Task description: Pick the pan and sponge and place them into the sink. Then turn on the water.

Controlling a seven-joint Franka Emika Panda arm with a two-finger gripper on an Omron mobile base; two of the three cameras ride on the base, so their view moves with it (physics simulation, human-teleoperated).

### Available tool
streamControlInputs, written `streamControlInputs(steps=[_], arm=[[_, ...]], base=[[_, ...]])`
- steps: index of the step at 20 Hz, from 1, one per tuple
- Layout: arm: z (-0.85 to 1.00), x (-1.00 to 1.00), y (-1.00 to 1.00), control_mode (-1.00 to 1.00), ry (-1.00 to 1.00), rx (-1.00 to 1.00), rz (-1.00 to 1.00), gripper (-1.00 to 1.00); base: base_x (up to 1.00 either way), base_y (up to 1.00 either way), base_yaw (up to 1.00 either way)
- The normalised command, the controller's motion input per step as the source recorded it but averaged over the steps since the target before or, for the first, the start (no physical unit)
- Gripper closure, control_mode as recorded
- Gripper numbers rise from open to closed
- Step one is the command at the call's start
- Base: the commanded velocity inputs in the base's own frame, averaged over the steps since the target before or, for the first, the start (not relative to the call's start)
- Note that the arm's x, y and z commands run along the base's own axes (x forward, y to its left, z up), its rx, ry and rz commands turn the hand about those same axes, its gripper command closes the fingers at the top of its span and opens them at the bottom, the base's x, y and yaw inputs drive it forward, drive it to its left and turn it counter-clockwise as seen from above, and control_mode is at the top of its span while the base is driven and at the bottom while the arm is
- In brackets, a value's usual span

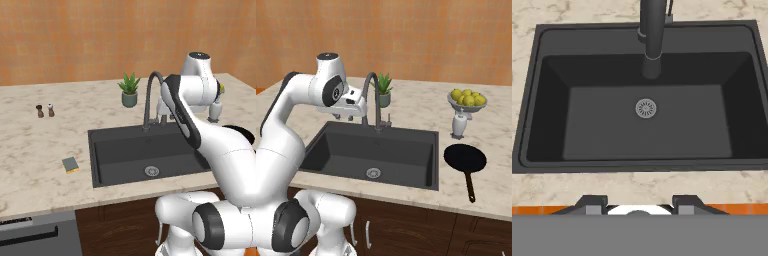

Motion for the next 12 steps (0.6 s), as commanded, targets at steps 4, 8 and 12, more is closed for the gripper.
streamControlInputs(steps=[4,8,12], arm=[[-0.01,-0.18,-0.26,-1.0,-0.07,0.03,0.0,-1.0],[-0.15,-0.31,-0.6,-1.0,-0.09,0.06,0.0,-1.0],[-0.3,-0.28,-0.63,-1.0,-0.03,-0.01,0.0,-1.0]], base=[[0.0,0.0,0.0],[0.0,0.0,0.0],[0.0,0.0,0.0]])
